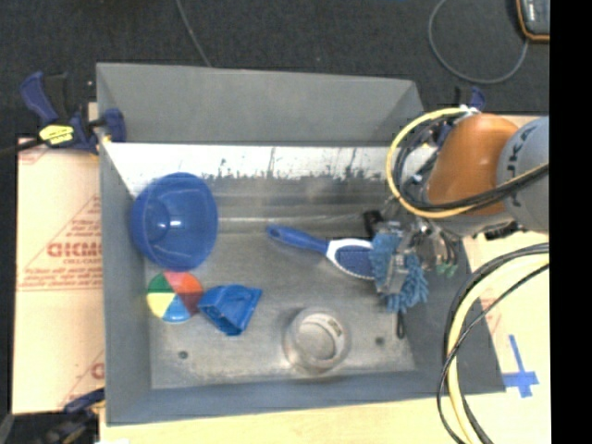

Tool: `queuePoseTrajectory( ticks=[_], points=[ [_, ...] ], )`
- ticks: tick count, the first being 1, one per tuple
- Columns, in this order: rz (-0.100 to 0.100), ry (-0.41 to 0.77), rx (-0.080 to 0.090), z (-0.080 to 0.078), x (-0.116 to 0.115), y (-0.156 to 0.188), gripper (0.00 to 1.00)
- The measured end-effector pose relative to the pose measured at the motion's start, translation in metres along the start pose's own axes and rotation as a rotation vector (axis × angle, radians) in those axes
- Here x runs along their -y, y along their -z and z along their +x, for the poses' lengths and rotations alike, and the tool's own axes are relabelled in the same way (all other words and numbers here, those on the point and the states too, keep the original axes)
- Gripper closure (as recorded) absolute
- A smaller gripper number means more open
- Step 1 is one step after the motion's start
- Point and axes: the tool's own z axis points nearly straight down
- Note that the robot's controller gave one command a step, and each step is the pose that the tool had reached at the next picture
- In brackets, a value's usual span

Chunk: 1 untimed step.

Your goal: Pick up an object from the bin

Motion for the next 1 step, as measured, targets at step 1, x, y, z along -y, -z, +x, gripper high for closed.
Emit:
queuePoseTrajectory(
  ticks=[1],
  points=[
    [0.000, 0.000, 0.000, 0.0000, 0.0000, 0.0000, 1.00]
  ],
)
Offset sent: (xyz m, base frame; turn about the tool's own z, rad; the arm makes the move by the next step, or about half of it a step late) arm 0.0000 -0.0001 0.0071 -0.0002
